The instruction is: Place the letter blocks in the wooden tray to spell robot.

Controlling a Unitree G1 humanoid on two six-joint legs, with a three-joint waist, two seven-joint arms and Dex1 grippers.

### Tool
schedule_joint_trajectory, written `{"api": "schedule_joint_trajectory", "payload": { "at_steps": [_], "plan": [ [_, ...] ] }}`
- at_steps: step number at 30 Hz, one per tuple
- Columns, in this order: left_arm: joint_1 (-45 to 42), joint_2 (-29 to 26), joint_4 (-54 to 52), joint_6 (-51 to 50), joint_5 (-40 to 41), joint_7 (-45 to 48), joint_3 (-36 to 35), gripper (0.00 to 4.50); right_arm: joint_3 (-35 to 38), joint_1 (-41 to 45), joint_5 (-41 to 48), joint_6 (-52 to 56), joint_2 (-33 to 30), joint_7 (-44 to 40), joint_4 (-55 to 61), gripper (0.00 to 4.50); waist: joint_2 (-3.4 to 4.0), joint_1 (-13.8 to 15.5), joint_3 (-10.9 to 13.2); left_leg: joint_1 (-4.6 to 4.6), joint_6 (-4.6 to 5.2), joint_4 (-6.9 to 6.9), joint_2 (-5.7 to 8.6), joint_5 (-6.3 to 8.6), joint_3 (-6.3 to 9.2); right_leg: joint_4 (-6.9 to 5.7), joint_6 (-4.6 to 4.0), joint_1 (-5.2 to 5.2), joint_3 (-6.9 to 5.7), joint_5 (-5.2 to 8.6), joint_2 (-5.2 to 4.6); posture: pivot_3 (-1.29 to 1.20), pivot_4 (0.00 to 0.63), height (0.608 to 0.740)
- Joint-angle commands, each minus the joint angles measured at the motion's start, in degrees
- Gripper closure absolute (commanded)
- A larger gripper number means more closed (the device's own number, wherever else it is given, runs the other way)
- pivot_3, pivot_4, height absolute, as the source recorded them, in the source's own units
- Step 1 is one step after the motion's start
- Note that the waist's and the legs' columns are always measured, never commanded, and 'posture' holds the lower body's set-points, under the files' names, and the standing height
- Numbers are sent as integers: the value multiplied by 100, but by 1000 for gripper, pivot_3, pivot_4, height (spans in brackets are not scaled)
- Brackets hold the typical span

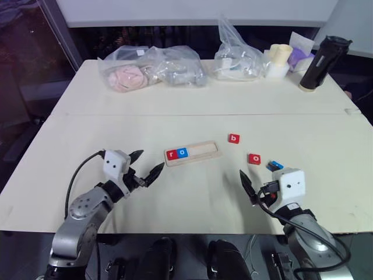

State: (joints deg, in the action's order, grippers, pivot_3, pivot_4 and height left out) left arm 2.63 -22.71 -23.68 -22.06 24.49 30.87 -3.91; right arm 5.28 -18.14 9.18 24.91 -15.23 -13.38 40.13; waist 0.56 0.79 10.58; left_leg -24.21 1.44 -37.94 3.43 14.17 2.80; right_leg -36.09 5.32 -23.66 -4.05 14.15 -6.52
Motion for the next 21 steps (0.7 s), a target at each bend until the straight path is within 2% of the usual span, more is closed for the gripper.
{"api": "schedule_joint_trajectory", "payload": {
  "at_steps": [1,7,11,17,21],
  "plan": [
    [-26,-162,-200,-21,120,217,11,0,-49,39,10,-158,-145,-176,90,28,0,1,0,1,-1,0,0,0,0,1,6,0,0,4,-1,0,150,740],
    [-406,-465,174,-118,272,628,-109,0,-20,184,8,-336,-323,-393,-224,28,1,5,1,4,-2,0,0,1,1,4,5,-3,1,4,-3,0,150,740],
    [-965,-1077,927,179,196,1751,89,0,13,498,340,-105,-672,-873,-285,28,1,-2,1,6,-1,0,0,0,-1,3,4,-3,0,4,0,0,150,740],
    [-2552,-1622,3001,841,-156,3890,815,0,212,1030,1089,666,-1349,-1534,5,28,-1,21,2,6,1,0,0,-1,-4,2,-17,0,-2,-10,13,0,150,740],
    [-3845,-1440,5016,1929,-836,4985,1409,0,294,1347,1450,1113,-1830,-1793,285,28,-7,43,6,3,3,-3,3,-2,-19,6,-15,7,-6,-11,12,0,150,740]
  ]
}}
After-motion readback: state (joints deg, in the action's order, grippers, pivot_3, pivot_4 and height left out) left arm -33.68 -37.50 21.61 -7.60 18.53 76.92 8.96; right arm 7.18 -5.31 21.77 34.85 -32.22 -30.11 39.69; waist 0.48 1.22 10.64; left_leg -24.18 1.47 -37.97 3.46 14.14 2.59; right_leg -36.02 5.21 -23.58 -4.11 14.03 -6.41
